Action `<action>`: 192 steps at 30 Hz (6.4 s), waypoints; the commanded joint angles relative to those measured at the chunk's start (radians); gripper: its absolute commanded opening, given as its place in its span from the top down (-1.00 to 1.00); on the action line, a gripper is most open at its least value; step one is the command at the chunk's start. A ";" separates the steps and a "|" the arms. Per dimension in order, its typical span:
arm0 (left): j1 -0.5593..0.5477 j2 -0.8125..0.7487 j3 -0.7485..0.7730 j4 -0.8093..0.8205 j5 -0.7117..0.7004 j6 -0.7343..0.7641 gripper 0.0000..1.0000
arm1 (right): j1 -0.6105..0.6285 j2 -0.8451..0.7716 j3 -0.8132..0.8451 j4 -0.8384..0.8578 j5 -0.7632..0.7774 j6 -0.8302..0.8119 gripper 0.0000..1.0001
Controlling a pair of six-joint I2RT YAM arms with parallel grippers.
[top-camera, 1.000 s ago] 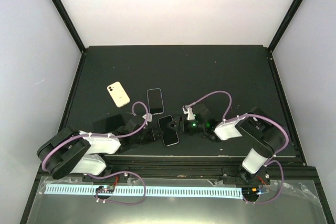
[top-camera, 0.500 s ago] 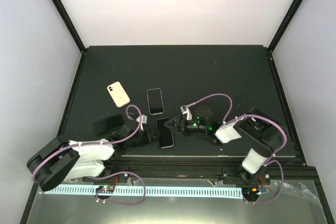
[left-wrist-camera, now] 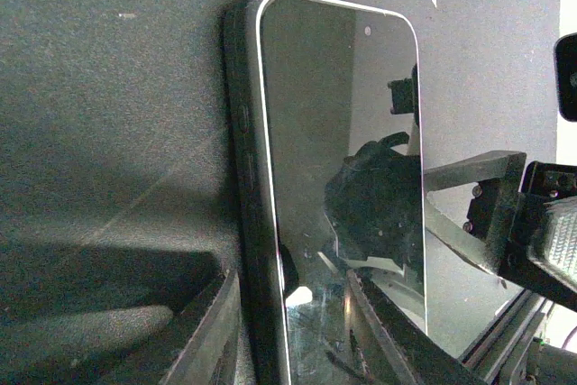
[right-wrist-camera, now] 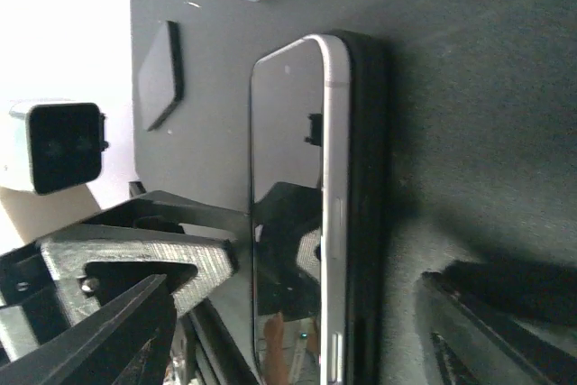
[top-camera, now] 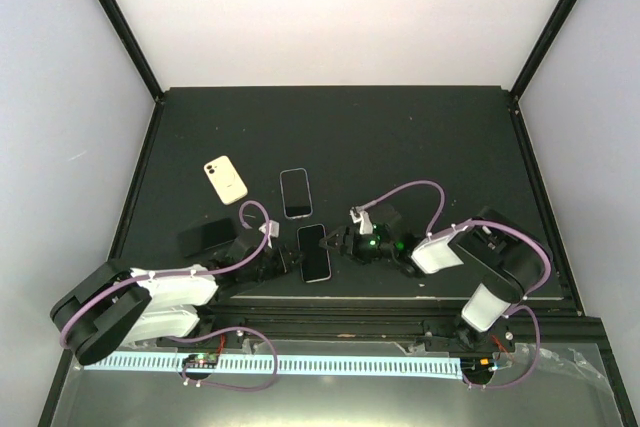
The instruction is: Put the phone into the phone case
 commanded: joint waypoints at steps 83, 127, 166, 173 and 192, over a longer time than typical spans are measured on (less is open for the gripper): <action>0.019 -0.031 -0.064 0.122 0.037 -0.003 0.09 | 0.064 0.240 0.053 0.526 -0.156 0.192 0.75; 0.020 -0.180 -0.042 -0.028 0.067 -0.014 -0.06 | 0.064 -0.020 0.085 0.016 -0.059 -0.146 0.98; 0.021 -0.635 -0.109 0.327 0.349 -0.094 0.45 | 0.069 -0.497 -0.038 0.178 -0.173 -0.017 0.95; 0.023 -0.657 -0.098 0.283 0.396 -0.041 0.96 | 0.068 -0.560 -0.013 0.060 -0.169 -0.057 0.50; 0.023 -0.649 -0.033 0.229 0.585 0.039 0.97 | 0.019 -0.670 0.246 -0.370 -0.047 -0.250 0.38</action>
